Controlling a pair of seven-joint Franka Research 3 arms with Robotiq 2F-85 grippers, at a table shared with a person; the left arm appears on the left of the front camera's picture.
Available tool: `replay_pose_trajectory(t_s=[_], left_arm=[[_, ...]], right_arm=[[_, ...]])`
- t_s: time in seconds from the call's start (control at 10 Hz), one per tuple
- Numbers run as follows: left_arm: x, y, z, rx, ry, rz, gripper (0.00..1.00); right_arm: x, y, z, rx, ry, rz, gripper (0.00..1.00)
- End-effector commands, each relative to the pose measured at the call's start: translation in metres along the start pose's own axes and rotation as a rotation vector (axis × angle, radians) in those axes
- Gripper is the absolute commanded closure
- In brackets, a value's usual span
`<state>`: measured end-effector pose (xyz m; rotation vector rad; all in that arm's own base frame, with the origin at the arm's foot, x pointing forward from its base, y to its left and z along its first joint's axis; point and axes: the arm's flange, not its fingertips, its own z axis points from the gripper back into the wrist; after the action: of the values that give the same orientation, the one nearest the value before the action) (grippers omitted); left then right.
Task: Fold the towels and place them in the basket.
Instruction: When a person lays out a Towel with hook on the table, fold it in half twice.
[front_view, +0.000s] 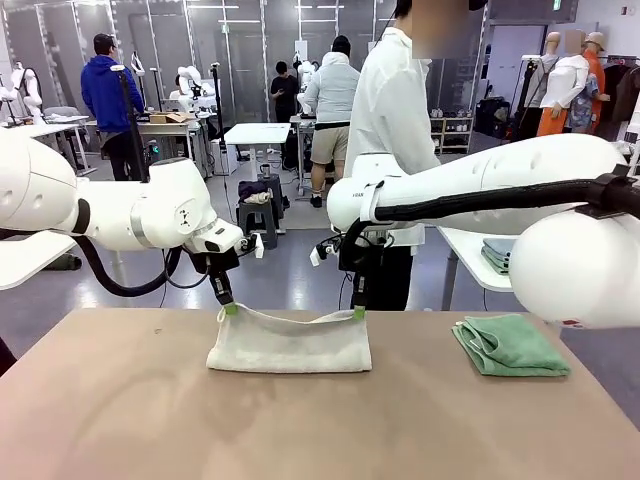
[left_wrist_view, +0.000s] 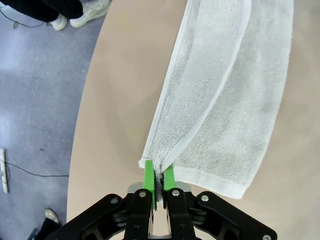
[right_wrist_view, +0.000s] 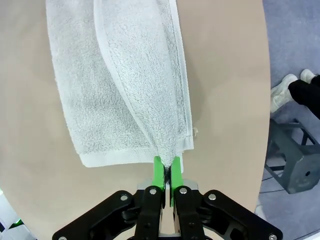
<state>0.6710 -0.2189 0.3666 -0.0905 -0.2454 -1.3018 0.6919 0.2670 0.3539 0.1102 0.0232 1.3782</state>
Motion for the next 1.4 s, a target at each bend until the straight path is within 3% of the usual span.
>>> replay_pose_trajectory(t_s=[0.0,0.3,0.4,0.5,0.6,0.7,0.8,0.9,1.0,1.1,1.2,1.3], left_arm=[[0.003,0.011,-0.006,-0.001,0.002,0.038,0.92],[0.001,0.019,-0.017,0.013,0.0,0.037,0.92],[0.0,0.016,-0.016,0.034,-0.009,0.029,0.72],[0.0,0.015,-0.013,0.074,-0.022,0.019,0.72],[-0.002,0.013,-0.008,0.088,-0.021,0.016,0.53],[-0.005,0.011,-0.002,0.1,-0.021,0.019,0.7],[-0.009,0.009,0.006,0.107,-0.022,0.02,0.33],[-0.015,0.005,0.016,0.118,-0.02,0.021,0.51],[-0.019,-0.004,0.026,0.109,-0.03,-0.002,0.14],[-0.026,-0.016,0.04,0.069,-0.065,-0.043,0.31],[-0.035,-0.03,0.054,0.038,-0.111,-0.086,0.0],[-0.042,-0.04,0.067,0.039,-0.134,-0.115,0.0]], right_arm=[[0.003,-0.008,-0.003,-0.015,-0.012,-0.005,0.94],[0.004,-0.015,-0.012,-0.024,-0.008,-0.008,0.94],[0.004,-0.012,-0.013,-0.026,-0.014,-0.005,0.75],[0.002,-0.012,-0.009,-0.054,-0.023,0.004,0.74],[0.0,-0.01,-0.005,-0.061,-0.027,0.008,0.55],[0.0,-0.005,0.0,-0.067,-0.034,0.015,0.54],[-0.002,-0.001,0.008,-0.076,-0.035,0.017,0.35],[-0.004,0.006,0.017,-0.072,-0.037,0.012,0.34],[-0.006,0.019,0.027,-0.051,-0.049,0.007,0.15],[-0.008,0.041,0.037,-0.025,-0.066,-0.012,0.14],[-0.011,0.067,0.048,-0.041,-0.082,-0.04,0.0],[-0.017,0.092,0.059,-0.07,-0.089,-0.129,0.0]])
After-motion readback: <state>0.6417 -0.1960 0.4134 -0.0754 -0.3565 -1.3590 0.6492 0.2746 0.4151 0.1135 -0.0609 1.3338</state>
